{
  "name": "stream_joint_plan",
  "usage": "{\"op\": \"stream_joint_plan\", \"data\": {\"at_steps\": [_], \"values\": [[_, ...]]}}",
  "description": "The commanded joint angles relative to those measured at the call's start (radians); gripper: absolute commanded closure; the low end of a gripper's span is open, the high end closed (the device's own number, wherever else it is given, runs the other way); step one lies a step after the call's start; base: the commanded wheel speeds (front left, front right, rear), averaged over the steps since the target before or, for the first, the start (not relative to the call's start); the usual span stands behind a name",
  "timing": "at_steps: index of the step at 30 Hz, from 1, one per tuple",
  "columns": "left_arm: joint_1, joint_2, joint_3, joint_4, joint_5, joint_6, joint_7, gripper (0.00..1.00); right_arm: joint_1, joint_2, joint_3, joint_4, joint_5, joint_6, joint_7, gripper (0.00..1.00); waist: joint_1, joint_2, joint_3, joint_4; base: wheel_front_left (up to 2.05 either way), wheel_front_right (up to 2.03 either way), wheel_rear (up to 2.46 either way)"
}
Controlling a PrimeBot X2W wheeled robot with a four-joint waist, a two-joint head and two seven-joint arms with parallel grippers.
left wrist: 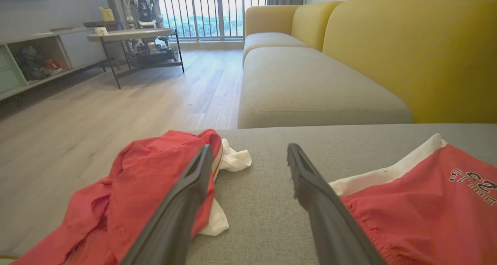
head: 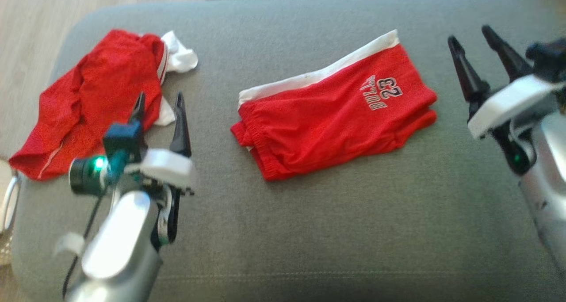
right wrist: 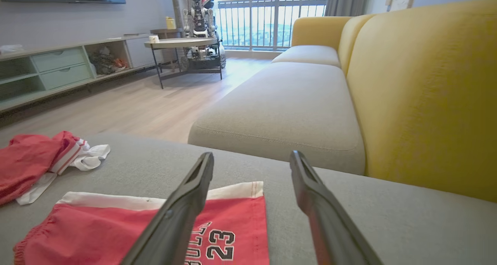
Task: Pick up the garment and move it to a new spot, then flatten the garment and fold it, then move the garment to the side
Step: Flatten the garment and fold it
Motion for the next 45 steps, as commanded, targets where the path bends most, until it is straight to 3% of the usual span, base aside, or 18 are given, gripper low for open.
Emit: {"op": "stream_joint_plan", "data": {"at_steps": [1,9,17,31,36,45], "values": [[0.009,0.034,0.044,-0.061,0.029,0.013,-0.012,0.00,0.026,0.013,-0.020,-0.051,-0.036,-0.001,-0.021,0.00,0.0002,0.0000,-0.034,-0.024,0.00,0.00,0.00],[0.212,0.032,0.066,-0.208,0.165,0.054,-0.012,0.00,0.276,0.141,-0.223,-0.244,-0.226,-0.001,-0.047,0.00,0.0002,0.0000,-0.081,-0.038,0.00,0.00,0.00],[0.346,-0.014,0.103,-0.268,0.230,0.077,-0.012,0.00,0.509,0.281,-0.377,-0.420,-0.354,-0.001,-0.049,0.00,0.0002,0.0000,-0.101,-0.032,0.00,0.00,0.00],[0.388,-0.045,0.172,-0.263,0.279,0.011,-0.012,0.00,0.568,0.321,-0.414,-0.447,-0.372,-0.001,-0.045,0.00,0.0002,0.0000,-0.084,-0.009,0.00,0.00,0.00],[0.384,-0.057,0.181,-0.263,0.290,0.000,-0.012,0.00,0.541,0.324,-0.417,-0.415,-0.279,-0.001,-0.006,0.00,0.0002,0.0000,-0.065,0.002,0.00,0.00,0.00],[0.364,-0.081,0.187,-0.268,0.318,-0.018,-0.012,0.00,0.425,0.324,-0.429,-0.228,0.235,-0.001,0.220,0.00,0.0002,0.0000,-0.015,0.051,0.00,0.00,0.00]]}}
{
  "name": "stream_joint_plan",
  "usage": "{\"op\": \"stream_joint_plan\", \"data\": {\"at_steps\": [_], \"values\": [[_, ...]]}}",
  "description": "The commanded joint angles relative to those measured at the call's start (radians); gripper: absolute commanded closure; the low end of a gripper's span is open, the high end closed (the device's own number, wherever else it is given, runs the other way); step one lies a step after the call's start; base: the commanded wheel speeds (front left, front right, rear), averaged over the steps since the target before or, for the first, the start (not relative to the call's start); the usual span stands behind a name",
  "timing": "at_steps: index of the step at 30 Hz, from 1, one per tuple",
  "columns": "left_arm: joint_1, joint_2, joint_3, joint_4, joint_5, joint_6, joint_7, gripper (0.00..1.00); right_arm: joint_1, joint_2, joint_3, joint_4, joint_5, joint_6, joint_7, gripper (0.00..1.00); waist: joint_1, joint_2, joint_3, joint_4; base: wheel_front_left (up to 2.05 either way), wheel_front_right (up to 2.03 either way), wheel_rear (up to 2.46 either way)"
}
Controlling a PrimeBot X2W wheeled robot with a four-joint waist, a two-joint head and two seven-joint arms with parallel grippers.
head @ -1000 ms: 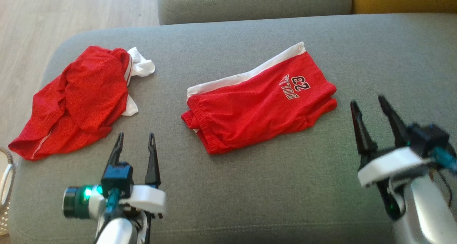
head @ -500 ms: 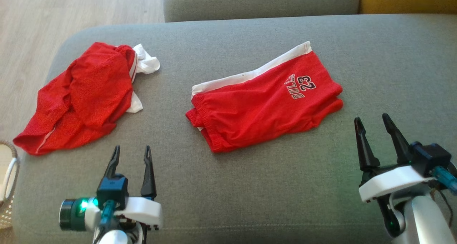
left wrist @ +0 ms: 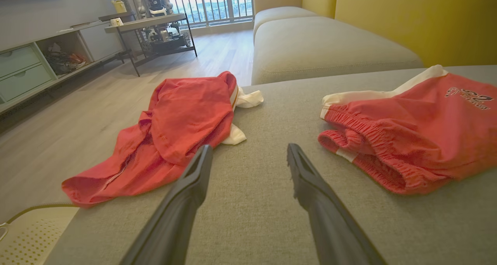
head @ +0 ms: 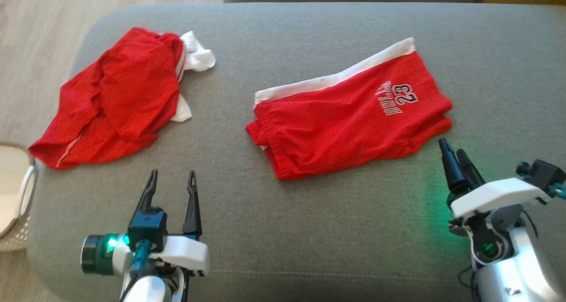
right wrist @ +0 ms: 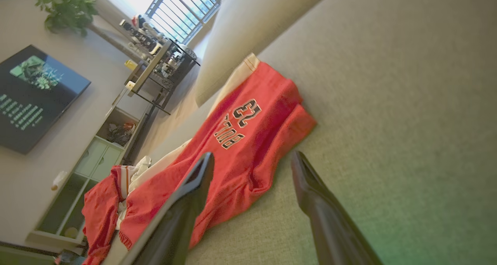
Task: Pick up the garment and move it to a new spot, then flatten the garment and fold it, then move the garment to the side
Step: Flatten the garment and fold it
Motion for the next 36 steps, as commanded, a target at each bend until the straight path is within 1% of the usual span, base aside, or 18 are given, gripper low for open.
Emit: {"op": "stream_joint_plan", "data": {"at_steps": [1,4,8,13,14,17,20,26,29,32,33,36], "values": [[-0.045,0.000,0.039,-0.029,0.012,0.001,-0.012,0.00,-0.042,0.002,0.012,-0.014,0.027,0.000,0.009,0.00,-0.0001,-0.0001,0.011,0.016,0.00,0.00,0.00],[-0.051,-0.010,0.038,-0.017,0.019,0.008,-0.012,0.00,-0.086,0.002,-0.026,0.083,0.109,0.000,0.046,0.00,-0.0001,-0.0001,0.023,0.039,0.00,0.00,0.00],[-0.056,-0.020,0.031,-0.008,0.023,0.006,-0.012,0.00,-0.151,0.002,-0.067,0.199,0.189,0.000,0.070,0.00,-0.0001,-0.0001,0.036,0.073,0.00,0.00,0.00],[-0.055,-0.027,0.028,0.010,0.026,0.007,-0.012,0.00,-0.227,0.002,-0.103,0.317,0.237,0.000,0.076,0.00,-0.0001,-0.0001,0.048,0.107,0.00,0.00,0.00],[-0.057,-0.029,0.034,0.012,0.030,0.016,-0.012,0.00,-0.253,0.002,-0.112,0.350,0.250,0.000,0.080,0.00,-0.0001,-0.0001,0.053,0.118,0.00,0.00,0.00],[-0.063,-0.032,0.053,0.006,0.025,0.031,-0.012,0.00,-0.286,0.002,-0.133,0.392,0.263,0.000,0.083,0.00,-0.0001,-0.0001,0.061,0.135,0.00,0.00,0.00],[-0.070,-0.033,0.059,0.002,0.025,0.028,-0.012,0.00,-0.318,0.002,-0.152,0.433,0.261,0.000,0.087,0.00,-0.0001,-0.0001,0.070,0.151,0.00,0.00,0.00],[-0.079,-0.035,0.064,0.001,0.030,0.022,-0.012,0.00,-0.385,-0.007,-0.174,0.532,0.212,0.000,0.088,0.00,-0.0001,-0.0001,0.083,0.173,0.00,0.00,0.00],[-0.080,-0.037,0.066,0.001,0.030,0.021,-0.012,0.00,-0.421,-0.008,-0.182,0.586,0.191,0.000,0.089,0.00,-0.0001,-0.0001,0.088,0.178,0.00,0.00,0.00],[-0.082,-0.039,0.067,0.001,0.030,0.019,-0.012,0.00,-0.455,-0.020,-0.189,0.667,0.158,0.000,0.078,0.00,-0.0001,-0.0001,0.093,0.179,0.00,0.00,0.00],[-0.082,-0.039,0.067,0.001,0.030,0.019,-0.012,0.00,-0.455,-0.020,-0.189,0.667,0.158,0.000,0.078,0.00,-0.0001,-0.0001,0.093,0.179,0.00,0.00,0.00],[-0.088,-0.041,0.077,-0.004,0.022,0.021,-0.012,0.00,-0.493,-0.023,-0.197,0.719,0.140,0.000,0.065,0.00,-0.0001,-0.0001,0.098,0.180,0.00,0.00,0.00]]}}
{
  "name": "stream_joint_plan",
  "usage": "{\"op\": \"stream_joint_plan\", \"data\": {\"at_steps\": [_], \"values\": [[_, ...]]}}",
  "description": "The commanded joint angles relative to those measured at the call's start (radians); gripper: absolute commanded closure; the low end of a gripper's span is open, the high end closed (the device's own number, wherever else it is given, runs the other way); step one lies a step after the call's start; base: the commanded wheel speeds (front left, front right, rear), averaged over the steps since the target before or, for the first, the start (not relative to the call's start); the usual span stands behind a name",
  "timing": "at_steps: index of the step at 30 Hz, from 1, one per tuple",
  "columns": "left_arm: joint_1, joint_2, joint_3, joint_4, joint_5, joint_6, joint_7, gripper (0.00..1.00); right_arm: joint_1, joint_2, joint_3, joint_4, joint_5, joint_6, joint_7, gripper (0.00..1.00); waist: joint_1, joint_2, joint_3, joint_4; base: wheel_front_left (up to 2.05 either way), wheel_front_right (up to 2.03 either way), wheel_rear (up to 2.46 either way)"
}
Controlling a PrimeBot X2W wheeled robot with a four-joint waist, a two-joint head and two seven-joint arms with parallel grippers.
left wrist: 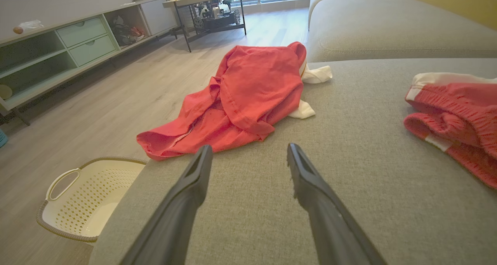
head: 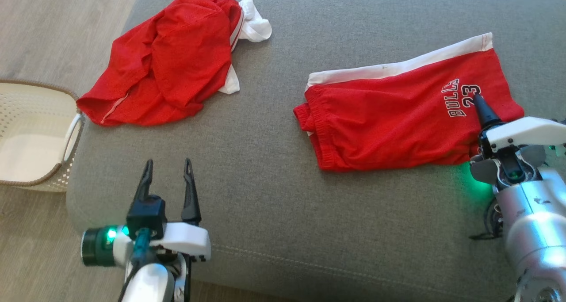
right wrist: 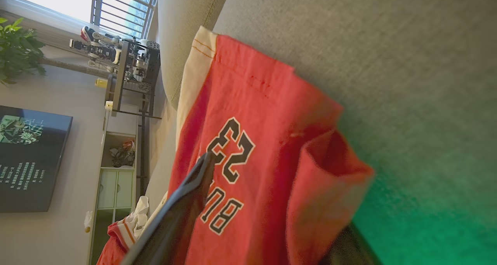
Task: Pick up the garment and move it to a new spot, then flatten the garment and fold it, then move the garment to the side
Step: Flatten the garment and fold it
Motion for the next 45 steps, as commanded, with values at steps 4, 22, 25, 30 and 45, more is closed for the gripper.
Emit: {"op": "stream_joint_plan", "data": {"at_steps": [4,22,25,30,45], "values": [[-0.053,0.003,0.052,-0.040,-0.001,-0.006,-0.012,0.00,-0.014,0.049,0.019,0.051,-0.019,0.001,0.001,0.00,0.0000,0.0000,0.002,-0.003,0.00,0.00,0.00],[-0.024,0.004,0.080,-0.032,0.005,-0.020,-0.012,0.00,0.046,0.054,-0.019,-0.002,0.005,0.001,-0.150,1.00,0.0000,0.0000,-0.069,-0.079,0.00,0.00,0.00],[-0.018,0.003,0.078,-0.030,0.006,-0.021,-0.012,0.00,0.065,0.042,-0.040,0.000,0.011,0.001,-0.192,1.00,0.0000,0.0000,-0.086,-0.095,0.00,0.00,0.00],[-0.009,0.001,0.080,-0.030,0.007,-0.021,-0.012,0.00,0.090,0.011,-0.071,0.011,0.002,0.001,-0.270,1.00,0.0000,0.0000,-0.105,-0.116,0.00,0.00,0.00],[-0.009,-0.003,0.071,-0.024,0.010,-0.026,-0.012,0.00,0.082,0.023,-0.119,0.047,-0.056,0.001,-0.325,1.00,0.0000,0.0000,-0.116,-0.127,0.00,0.00,0.00]]}}
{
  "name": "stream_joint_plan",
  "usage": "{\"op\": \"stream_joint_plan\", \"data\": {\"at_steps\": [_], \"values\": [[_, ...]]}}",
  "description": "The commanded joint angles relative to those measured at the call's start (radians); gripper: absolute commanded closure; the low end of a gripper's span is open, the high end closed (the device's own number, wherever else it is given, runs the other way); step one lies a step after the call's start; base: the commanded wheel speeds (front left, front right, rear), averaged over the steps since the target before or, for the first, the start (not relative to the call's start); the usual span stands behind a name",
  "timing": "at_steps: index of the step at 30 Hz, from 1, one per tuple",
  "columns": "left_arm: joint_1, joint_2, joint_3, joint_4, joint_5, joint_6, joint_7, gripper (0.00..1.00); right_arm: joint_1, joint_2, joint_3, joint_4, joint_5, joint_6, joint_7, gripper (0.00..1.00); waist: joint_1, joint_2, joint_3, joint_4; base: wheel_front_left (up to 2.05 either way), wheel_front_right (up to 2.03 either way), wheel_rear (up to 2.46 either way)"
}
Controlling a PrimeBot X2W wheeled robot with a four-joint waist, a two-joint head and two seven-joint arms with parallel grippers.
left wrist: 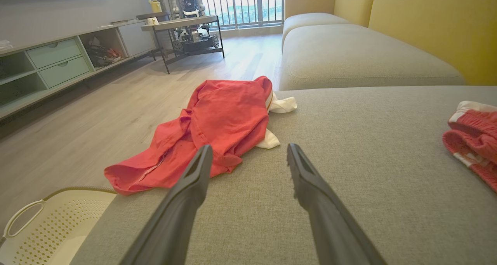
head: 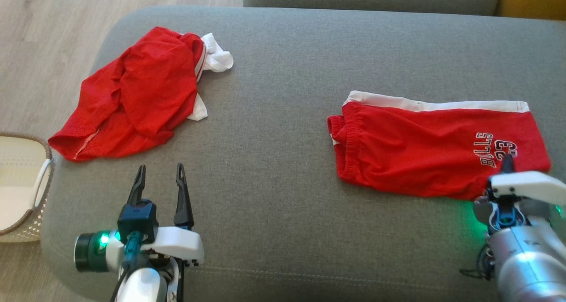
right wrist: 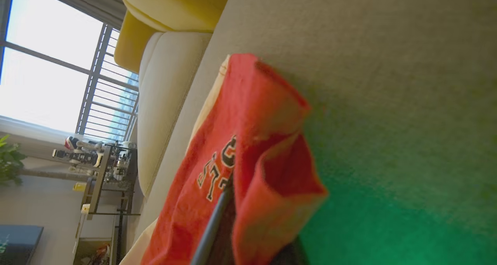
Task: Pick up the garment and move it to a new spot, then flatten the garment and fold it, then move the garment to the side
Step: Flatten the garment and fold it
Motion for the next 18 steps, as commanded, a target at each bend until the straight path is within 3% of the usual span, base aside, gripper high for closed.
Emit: {"op": "stream_joint_plan", "data": {"at_steps": [1,10,18], "values": [[-0.023,0.002,0.030,-0.029,0.010,-0.002,-0.012,0.00,-0.039,0.018,0.041,-0.042,-0.021,0.000,-0.009,1.00,0.0000,0.0000,-0.002,0.003,0.00,0.00,0.00],[-0.013,0.008,0.042,-0.016,0.011,-0.006,-0.012,0.00,-0.001,0.064,0.189,-0.259,-0.018,0.000,0.037,1.00,0.0000,0.0000,-0.027,0.020,0.00,0.00,0.00],[-0.005,0.008,0.041,-0.010,0.013,-0.012,-0.012,0.00,0.122,0.065,0.526,-0.470,0.236,0.000,0.096,1.00,0.0000,0.0000,-0.042,0.049,0.00,0.00,0.00]]}}
